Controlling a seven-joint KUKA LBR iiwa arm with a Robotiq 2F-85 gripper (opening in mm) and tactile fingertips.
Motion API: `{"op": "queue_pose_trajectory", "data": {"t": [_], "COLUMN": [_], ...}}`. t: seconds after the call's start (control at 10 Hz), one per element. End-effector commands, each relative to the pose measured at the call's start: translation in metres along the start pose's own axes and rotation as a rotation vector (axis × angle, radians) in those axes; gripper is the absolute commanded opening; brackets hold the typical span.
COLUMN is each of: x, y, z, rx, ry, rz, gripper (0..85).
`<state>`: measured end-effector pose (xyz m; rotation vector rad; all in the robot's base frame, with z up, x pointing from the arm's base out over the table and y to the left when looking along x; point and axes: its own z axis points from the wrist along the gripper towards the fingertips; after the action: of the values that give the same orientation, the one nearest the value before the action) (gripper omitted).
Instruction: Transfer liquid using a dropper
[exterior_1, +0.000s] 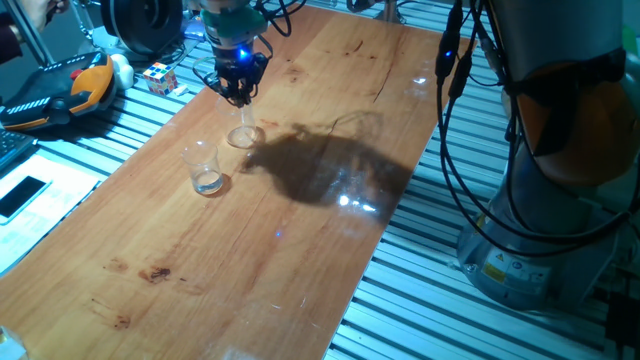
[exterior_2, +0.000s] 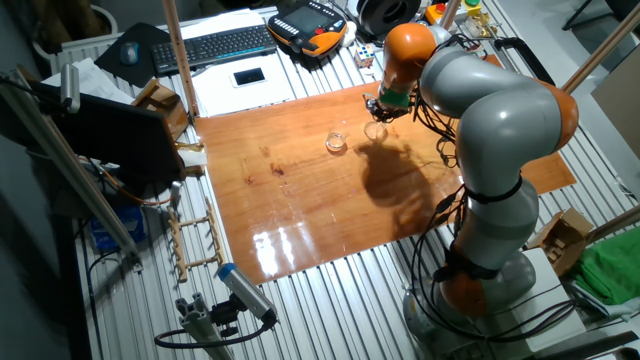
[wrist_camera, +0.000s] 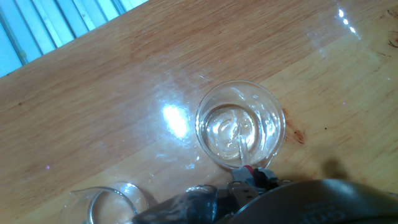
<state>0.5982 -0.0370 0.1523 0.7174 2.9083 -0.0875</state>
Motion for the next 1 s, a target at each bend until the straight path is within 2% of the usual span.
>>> {"op": "queue_pose_trajectory", "data": {"t": [0.0,0.1,0.9], "x": [0.0001,0.0002,0.0002], "y": [0.0001,0.0001,0.0000], "z": [-0.0001,-0.0001,-0.0032], "rx": [-0.001,-0.001,0.004], "ry": [0.001,0.001,-0.012], "rz": [-0.003,-0.007,-0.014], "gripper": [4.7,1.0,1.0]}}
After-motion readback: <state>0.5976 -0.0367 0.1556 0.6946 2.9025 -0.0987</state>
